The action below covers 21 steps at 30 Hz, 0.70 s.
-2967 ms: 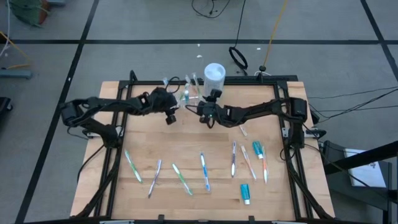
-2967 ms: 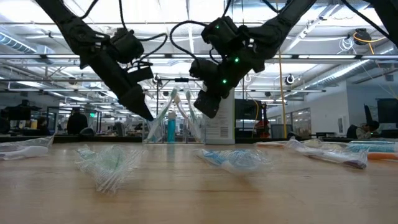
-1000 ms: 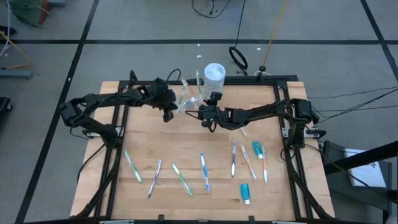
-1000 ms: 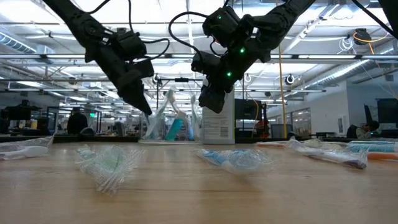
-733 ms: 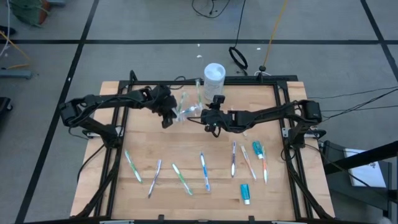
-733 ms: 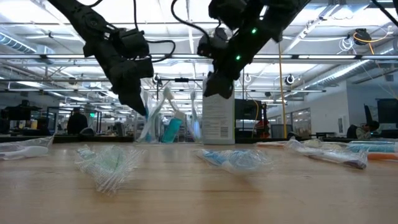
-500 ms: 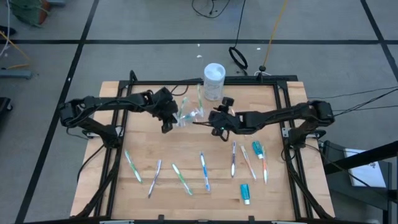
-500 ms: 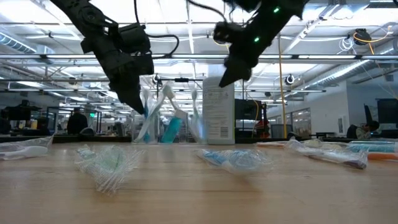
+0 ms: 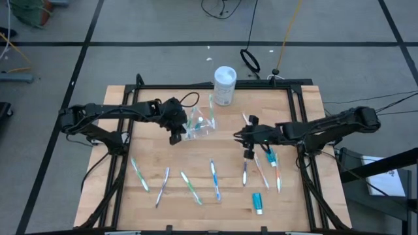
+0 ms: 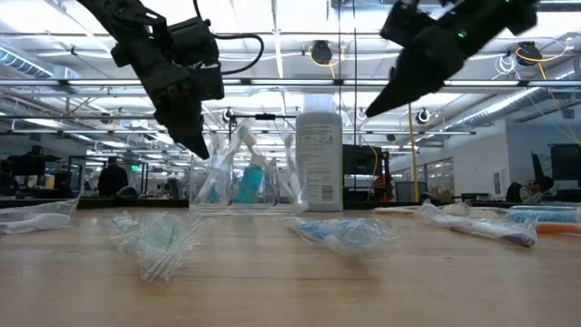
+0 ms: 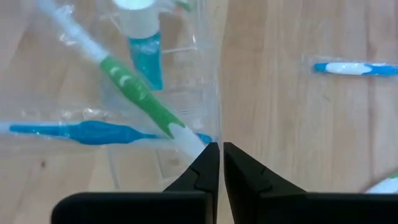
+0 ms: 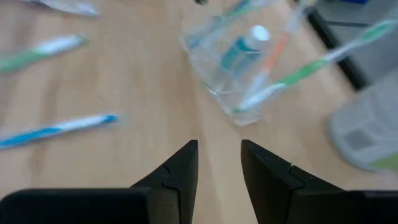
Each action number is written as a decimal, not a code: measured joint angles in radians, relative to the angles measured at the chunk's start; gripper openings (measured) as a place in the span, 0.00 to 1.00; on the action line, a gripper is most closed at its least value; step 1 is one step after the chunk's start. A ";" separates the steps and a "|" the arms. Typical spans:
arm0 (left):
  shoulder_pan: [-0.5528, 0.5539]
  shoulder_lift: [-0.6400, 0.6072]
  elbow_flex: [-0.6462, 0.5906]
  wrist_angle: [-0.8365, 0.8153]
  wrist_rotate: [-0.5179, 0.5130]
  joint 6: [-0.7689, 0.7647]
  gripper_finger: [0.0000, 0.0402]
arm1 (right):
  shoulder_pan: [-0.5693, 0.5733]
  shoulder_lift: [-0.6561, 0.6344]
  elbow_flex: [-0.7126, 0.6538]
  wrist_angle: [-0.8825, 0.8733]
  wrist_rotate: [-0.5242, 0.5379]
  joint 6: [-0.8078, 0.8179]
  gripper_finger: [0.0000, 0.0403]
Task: Pick & Place toothbrushing station
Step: Move the transparent organizer to the center of the table, then put the violet toothbrush into the transparent organizer
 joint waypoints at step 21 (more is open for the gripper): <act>-0.118 0.021 0.000 0.011 -0.142 0.013 0.31 | -0.002 -0.091 -0.179 0.266 -0.046 -0.070 0.29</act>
